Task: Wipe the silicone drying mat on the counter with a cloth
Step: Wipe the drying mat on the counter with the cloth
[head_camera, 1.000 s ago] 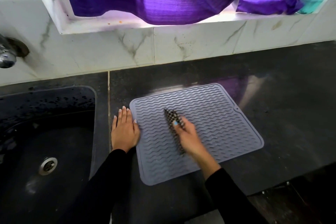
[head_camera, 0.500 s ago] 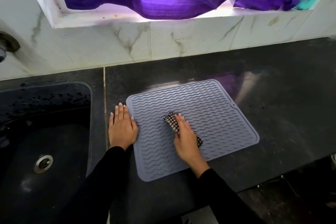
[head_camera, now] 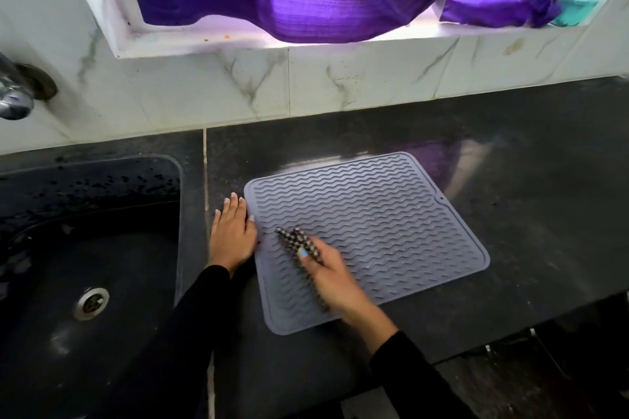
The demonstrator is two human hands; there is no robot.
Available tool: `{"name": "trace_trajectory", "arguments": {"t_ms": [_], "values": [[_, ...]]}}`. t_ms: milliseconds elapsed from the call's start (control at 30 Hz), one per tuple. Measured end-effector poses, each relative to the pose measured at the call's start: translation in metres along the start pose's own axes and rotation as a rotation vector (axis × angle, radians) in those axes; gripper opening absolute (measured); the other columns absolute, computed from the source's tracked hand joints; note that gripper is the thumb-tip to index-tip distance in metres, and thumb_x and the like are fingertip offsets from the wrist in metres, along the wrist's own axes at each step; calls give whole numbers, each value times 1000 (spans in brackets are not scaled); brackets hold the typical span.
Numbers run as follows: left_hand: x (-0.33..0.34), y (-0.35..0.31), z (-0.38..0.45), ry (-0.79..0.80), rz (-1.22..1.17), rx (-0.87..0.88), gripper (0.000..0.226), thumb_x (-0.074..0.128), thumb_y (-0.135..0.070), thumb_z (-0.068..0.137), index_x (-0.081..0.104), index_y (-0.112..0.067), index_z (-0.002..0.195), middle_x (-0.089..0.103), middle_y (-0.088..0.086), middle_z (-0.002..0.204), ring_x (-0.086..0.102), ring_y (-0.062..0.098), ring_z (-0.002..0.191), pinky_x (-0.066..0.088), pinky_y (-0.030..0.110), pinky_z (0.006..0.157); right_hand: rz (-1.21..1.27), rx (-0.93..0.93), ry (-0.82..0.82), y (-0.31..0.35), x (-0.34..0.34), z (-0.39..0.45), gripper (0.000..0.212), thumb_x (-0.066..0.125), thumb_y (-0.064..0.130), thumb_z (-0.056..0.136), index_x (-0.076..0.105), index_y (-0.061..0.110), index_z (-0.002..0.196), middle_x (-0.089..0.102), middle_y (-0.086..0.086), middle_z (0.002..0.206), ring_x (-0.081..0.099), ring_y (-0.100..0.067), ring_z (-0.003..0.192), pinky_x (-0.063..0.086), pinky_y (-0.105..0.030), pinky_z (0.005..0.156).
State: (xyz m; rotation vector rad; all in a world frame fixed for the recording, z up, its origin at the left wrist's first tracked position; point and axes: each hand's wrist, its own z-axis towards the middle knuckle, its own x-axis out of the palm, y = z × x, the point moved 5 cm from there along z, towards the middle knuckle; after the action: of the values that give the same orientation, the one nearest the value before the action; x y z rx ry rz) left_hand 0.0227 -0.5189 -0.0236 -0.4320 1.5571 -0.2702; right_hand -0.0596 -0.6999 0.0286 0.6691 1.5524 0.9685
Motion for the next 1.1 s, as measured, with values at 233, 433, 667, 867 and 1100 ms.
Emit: {"name": "trace_trajectory", "arguments": {"t_ms": [233, 433, 667, 867, 1100], "values": [[9, -2, -10, -35, 178, 34, 76, -1, -42, 83, 8, -1, 147, 4, 14, 156, 1, 24, 145, -4, 36, 116, -555, 135, -224, -43, -29, -5, 62, 35, -3, 92, 11, 7, 149, 7, -8, 158, 4, -17, 146, -4, -25, 117], [13, -4, -9, -62, 233, 17, 72, 3, -38, 85, 9, 0, 147, 5, 15, 156, 2, 24, 145, -3, 38, 117, -658, 85, -191, -25, 26, -7, 63, 28, -6, 73, 46, -4, 133, 44, -19, 141, 43, -28, 132, 4, -34, 118], [12, -4, -8, -61, 233, 24, 72, 5, -37, 85, 11, 0, 146, 8, 15, 156, 5, 24, 145, -1, 38, 117, -254, -28, 154, 5, 49, -26, 59, 42, -2, 88, 30, 9, 145, 31, -5, 150, 26, -12, 139, 11, -14, 114], [12, -4, -10, -74, 216, 31, 71, 5, -37, 85, 12, -1, 147, 8, 14, 156, 4, 24, 145, -1, 38, 117, 248, 253, -2, -17, -21, -22, 19, 49, 14, 95, 62, 21, 107, 62, 5, 90, 56, -13, 87, 43, -24, 75], [11, -4, -10, -90, 209, 29, 70, 7, -36, 86, 13, 0, 146, 9, 15, 156, 5, 24, 145, 0, 38, 118, -546, 343, -311, -60, -69, -17, 62, 39, -1, 91, 13, 3, 147, 10, -14, 157, 9, -23, 145, 5, -33, 120]]}}
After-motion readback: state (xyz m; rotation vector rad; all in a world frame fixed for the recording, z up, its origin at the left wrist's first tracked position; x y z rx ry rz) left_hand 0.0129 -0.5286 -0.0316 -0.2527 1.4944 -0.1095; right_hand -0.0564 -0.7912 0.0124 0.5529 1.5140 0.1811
